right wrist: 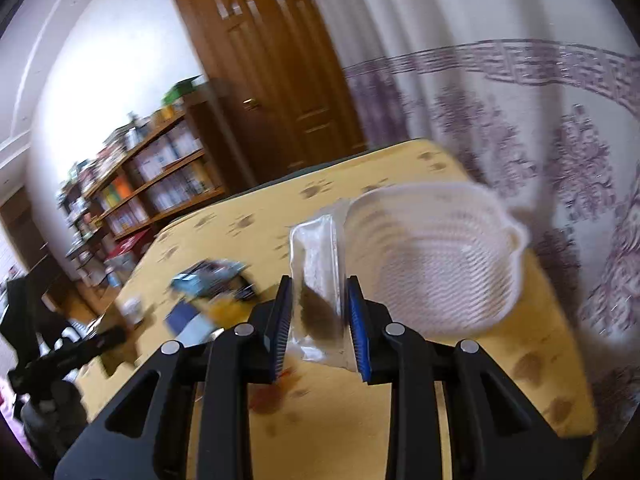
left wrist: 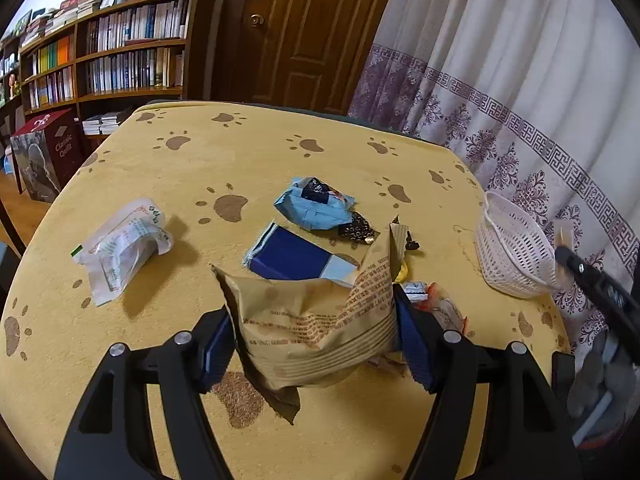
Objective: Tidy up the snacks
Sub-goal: 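Carry both snacks to the white basket and open both tools to drop them, then move both tools back toward the snack pile, then grasp the white-green snack bag with the left tool while the right tool grasps the red-edged pack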
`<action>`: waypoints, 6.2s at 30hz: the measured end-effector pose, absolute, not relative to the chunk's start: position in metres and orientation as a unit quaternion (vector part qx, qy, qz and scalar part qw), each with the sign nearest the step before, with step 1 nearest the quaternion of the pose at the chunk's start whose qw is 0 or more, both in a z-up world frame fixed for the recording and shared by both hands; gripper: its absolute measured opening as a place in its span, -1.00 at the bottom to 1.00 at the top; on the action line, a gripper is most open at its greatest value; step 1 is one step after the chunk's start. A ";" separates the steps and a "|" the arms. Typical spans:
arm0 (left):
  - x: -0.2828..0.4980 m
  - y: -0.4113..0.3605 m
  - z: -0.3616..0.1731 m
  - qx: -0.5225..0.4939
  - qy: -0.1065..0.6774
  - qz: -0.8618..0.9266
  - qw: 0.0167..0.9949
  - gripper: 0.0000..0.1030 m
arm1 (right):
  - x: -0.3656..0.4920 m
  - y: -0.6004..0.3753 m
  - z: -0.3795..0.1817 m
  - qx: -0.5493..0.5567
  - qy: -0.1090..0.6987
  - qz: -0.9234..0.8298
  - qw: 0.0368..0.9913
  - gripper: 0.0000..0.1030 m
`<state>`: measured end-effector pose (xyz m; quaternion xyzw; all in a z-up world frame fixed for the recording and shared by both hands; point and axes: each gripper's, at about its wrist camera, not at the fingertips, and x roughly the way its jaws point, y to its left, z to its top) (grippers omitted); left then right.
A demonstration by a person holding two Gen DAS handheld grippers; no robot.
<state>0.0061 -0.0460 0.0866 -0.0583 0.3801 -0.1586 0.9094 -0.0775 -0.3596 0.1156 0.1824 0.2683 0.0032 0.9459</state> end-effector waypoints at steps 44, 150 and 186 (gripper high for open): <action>0.047 -0.319 0.125 0.053 0.338 -0.381 0.859 0.44 | -0.129 -0.400 0.071 0.194 0.226 -0.058 0.953 0.21; 0.080 0.081 0.050 -0.046 0.370 -0.075 0.925 -0.34 | -0.031 -0.228 0.036 0.068 0.372 0.078 0.923 0.55; 0.084 0.063 0.039 0.000 0.376 -0.095 0.922 -0.32 | -0.037 -0.222 0.017 0.080 0.397 0.137 0.904 0.09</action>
